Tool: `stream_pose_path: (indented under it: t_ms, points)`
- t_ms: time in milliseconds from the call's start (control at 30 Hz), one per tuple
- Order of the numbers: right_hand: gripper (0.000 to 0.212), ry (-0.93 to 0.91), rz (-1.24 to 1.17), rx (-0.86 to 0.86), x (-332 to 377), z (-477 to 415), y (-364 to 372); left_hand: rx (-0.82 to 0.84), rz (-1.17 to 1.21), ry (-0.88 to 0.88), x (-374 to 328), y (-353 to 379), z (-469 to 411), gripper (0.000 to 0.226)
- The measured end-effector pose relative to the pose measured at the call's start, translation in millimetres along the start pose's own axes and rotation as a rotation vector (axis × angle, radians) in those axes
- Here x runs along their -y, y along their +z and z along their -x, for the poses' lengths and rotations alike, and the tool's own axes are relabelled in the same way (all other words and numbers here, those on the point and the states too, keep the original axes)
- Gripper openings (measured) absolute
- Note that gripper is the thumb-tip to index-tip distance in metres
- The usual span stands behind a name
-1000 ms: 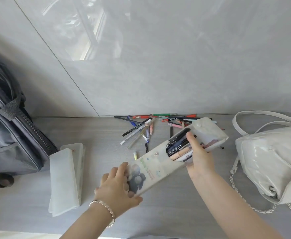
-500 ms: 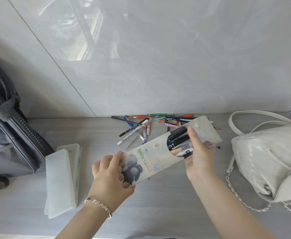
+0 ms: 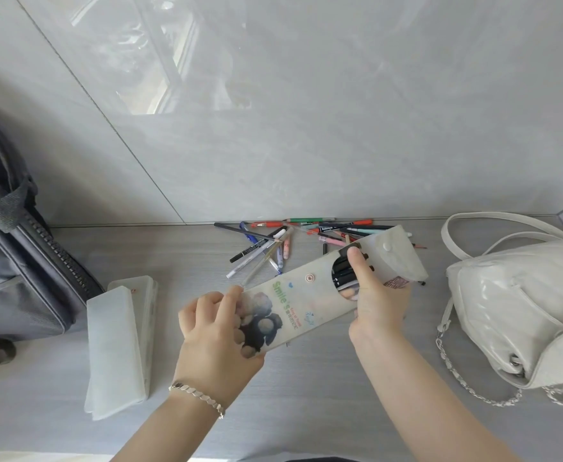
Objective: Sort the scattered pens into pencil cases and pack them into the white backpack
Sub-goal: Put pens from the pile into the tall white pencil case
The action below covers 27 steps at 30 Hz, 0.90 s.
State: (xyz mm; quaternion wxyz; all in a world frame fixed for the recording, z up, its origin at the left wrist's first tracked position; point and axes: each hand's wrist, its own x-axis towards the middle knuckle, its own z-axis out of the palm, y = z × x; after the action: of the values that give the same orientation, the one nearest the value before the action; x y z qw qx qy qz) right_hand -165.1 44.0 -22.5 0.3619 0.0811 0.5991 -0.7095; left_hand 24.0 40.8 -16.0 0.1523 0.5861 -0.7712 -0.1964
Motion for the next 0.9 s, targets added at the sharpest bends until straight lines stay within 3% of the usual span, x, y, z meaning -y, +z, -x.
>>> stream_pose_path:
  t_ms: [167,333,433,533,600,700,800,900]
  points:
    - [0.032,-0.066,0.018,0.106,-2.7,10.0,0.9,0.066,0.029,-0.051,-10.4,-2.8,-2.6,0.082]
    - [0.075,-0.027,0.002,0.327,10.5,13.6,-0.1,0.162,0.121,-0.135,-5.2,-5.9,-5.5,0.089]
    - [0.058,-0.219,0.123,0.261,30.3,-1.1,-7.1,0.204,0.123,-0.122,-2.2,-9.7,-7.3,0.083]
    - [0.019,-0.358,0.39,0.263,35.7,-3.6,-13.1,0.229,0.097,-0.127,-0.2,-10.3,-8.3,0.082]
    - [0.028,-0.403,0.524,0.266,29.2,4.9,-13.8,0.222,0.104,-0.099,-3.1,-7.3,-9.9,0.081]
    - [0.015,-0.488,0.565,0.411,14.4,19.9,-18.9,0.193,0.153,-0.073,-8.9,-2.8,-12.3,0.082]
    - [0.029,-0.566,0.617,0.541,10.3,28.6,-24.7,0.176,0.143,-0.053,-5.0,-1.0,-14.8,0.079]
    - [0.046,-0.568,0.873,0.808,19.2,23.7,-32.9,0.137,0.07,-0.066,7.1,-1.0,-17.1,0.08]
